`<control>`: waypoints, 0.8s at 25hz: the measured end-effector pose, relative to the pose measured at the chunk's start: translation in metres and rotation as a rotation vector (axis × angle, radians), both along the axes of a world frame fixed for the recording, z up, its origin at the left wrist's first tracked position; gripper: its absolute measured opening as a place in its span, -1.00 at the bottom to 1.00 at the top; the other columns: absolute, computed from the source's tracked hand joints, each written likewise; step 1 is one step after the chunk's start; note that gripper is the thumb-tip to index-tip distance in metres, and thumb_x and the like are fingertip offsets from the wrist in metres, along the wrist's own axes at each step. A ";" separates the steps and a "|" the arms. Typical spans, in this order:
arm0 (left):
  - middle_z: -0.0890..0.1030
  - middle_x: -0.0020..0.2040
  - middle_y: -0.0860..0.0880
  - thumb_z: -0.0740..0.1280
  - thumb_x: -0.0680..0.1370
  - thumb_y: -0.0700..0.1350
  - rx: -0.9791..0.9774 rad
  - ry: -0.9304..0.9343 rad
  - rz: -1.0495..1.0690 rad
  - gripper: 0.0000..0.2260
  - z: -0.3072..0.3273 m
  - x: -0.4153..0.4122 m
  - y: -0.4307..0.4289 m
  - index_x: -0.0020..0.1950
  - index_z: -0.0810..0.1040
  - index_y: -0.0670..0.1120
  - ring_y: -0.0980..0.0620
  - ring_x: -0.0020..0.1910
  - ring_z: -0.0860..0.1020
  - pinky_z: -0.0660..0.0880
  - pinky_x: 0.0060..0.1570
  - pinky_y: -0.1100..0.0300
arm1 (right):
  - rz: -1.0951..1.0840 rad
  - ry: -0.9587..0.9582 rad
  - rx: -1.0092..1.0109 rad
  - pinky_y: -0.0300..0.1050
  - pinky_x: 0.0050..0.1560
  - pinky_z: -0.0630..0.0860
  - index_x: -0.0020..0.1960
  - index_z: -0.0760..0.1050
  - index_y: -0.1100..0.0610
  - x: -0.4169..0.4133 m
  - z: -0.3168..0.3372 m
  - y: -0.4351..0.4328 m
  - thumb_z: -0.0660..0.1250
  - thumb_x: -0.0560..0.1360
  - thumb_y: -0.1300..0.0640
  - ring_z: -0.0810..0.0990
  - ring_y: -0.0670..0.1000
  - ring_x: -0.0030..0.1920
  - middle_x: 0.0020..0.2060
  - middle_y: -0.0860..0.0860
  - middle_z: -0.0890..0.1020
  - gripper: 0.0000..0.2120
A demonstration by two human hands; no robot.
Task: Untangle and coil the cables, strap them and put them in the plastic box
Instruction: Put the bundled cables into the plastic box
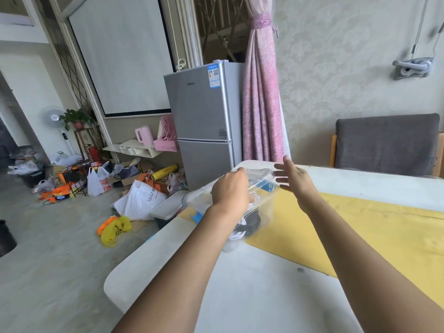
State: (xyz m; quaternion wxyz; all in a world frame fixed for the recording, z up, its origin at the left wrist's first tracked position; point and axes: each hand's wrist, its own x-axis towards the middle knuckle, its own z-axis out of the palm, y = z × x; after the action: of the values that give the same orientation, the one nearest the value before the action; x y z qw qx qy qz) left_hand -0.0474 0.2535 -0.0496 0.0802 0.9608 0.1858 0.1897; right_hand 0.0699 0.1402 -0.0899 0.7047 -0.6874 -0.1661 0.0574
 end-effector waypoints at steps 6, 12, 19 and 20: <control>0.62 -0.14 -0.03 0.48 0.42 0.07 -0.119 0.091 -0.134 -0.72 -0.019 0.014 -0.004 -0.14 0.50 -0.09 -0.07 -0.10 0.54 0.34 -0.20 0.13 | 0.148 0.016 -0.055 -0.08 0.17 0.46 0.20 0.53 0.14 0.000 -0.007 -0.003 0.23 0.51 -0.22 0.56 -0.01 0.08 0.06 0.03 0.61 -0.51; 0.49 0.23 0.02 0.24 0.49 0.30 -0.090 0.048 -0.109 -0.60 -0.024 0.009 0.044 0.20 0.52 0.11 -0.04 0.33 0.34 0.22 0.32 0.01 | 0.063 -0.064 -0.128 -0.27 0.06 0.37 0.21 0.58 0.17 -0.002 -0.020 0.011 0.34 0.52 0.18 0.55 -0.08 0.06 0.12 0.01 0.62 -0.72; 0.08 0.55 0.20 0.02 0.54 0.36 -0.100 0.271 0.001 -0.44 -0.040 0.001 0.053 0.51 0.13 0.23 0.04 0.54 -0.05 -0.14 0.47 -0.10 | 0.150 0.392 0.108 -0.16 -0.15 0.54 0.13 0.52 0.29 0.002 -0.032 0.012 0.38 0.48 0.11 0.60 0.05 -0.19 -0.05 0.15 0.62 -0.70; 0.10 0.54 0.19 0.02 0.55 0.36 -0.098 0.259 0.014 -0.45 -0.040 0.001 0.052 0.51 0.15 0.23 0.04 0.54 -0.04 -0.13 0.46 -0.11 | 0.171 0.386 0.129 -0.16 -0.16 0.53 0.06 0.54 0.26 0.001 -0.031 0.012 0.36 0.50 0.16 0.58 0.04 -0.21 -0.09 0.14 0.62 -0.80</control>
State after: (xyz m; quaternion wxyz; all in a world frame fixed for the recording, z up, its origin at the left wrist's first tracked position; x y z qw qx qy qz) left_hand -0.0460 0.3059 -0.0901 0.1009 0.9708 0.2105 0.0554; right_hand 0.0706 0.1517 -0.1212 0.7584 -0.6006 -0.0892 0.2369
